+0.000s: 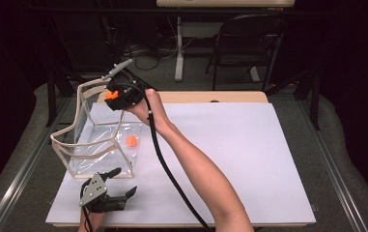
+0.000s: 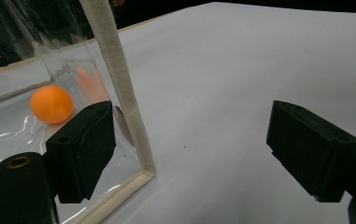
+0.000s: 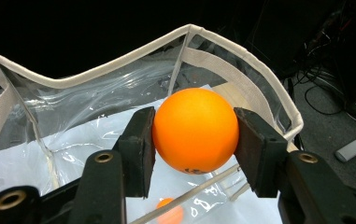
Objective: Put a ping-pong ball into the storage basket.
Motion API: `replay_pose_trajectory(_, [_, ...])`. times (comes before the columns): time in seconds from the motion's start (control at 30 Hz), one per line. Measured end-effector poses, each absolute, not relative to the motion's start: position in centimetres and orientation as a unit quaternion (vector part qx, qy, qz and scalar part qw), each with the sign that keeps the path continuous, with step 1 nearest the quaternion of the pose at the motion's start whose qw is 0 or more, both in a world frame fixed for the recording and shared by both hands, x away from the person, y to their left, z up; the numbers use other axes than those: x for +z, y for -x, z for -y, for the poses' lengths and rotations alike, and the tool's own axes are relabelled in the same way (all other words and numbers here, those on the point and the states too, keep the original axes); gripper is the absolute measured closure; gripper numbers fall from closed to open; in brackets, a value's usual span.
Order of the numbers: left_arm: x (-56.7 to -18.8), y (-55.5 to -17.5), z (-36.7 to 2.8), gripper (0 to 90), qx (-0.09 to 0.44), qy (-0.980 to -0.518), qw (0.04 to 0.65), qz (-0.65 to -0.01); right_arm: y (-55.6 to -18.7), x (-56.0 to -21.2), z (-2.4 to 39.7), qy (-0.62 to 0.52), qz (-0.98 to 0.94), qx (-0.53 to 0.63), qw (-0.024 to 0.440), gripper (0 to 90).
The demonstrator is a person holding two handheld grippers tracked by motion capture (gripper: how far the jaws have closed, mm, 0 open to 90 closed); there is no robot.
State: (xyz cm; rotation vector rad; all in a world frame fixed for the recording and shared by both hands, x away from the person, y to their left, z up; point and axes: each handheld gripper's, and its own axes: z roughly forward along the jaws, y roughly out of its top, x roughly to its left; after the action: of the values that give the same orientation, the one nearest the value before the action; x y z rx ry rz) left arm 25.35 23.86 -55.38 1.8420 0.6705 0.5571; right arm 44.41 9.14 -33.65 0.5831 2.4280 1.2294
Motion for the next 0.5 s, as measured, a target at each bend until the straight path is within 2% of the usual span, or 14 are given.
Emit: replay_pose_trajectory(0.5, [-55.4, -25.4, -23.8, 15.7, 0.233, -0.769, 0.525, -0.281, -44.7, -34.4, -10.2, -0.206, -0.865, 0.423, 0.175, 50.8])
